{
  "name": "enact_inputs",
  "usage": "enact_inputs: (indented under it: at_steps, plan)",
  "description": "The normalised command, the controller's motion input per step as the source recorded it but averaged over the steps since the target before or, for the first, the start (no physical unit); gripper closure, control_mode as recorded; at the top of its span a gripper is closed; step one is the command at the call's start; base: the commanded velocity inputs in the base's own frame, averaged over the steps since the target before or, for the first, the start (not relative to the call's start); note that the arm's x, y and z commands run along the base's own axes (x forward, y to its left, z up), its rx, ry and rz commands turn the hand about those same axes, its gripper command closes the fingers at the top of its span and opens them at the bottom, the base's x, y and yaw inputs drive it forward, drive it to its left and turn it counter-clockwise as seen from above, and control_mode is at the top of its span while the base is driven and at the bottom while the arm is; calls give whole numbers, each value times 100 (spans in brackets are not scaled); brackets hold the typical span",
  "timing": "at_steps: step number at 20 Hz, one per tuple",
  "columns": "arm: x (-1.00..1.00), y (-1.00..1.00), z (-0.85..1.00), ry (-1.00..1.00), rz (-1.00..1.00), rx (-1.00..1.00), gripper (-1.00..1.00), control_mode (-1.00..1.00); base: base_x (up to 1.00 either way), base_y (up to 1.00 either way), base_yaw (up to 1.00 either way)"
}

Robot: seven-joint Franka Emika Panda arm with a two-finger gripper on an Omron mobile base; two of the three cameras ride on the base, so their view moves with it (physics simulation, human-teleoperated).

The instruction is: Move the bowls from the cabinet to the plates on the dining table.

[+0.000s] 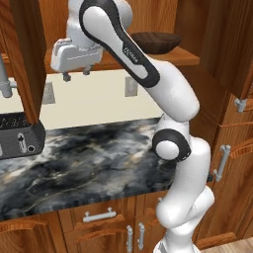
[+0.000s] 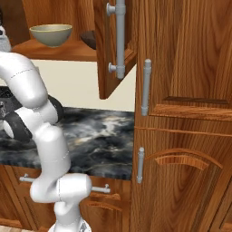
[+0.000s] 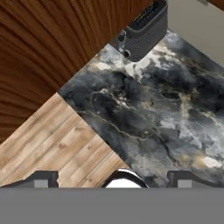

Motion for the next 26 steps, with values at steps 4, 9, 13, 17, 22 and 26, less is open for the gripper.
enact_inputs:
  at_steps: [4,9,13,17,22,26]
  plan:
    - [-81,-72,-35,-17,0,-31,-100,-100,0,0,0]
    - [-90,-85,-61,-17,0,-33,-100,-100,0,0,0]
    - [-92,-96,-69,-16,0,-32,-100,-100,0,0,0]
    - [-95,-100,-68,-16,0,-30,-100,-100,0,0,0]
    - [-99,-100,-49,-20,0,-22,-100,-100,0,0,0]
    - [-87,-91,-25,-23,0,-12,-100,-100,0,0,0]
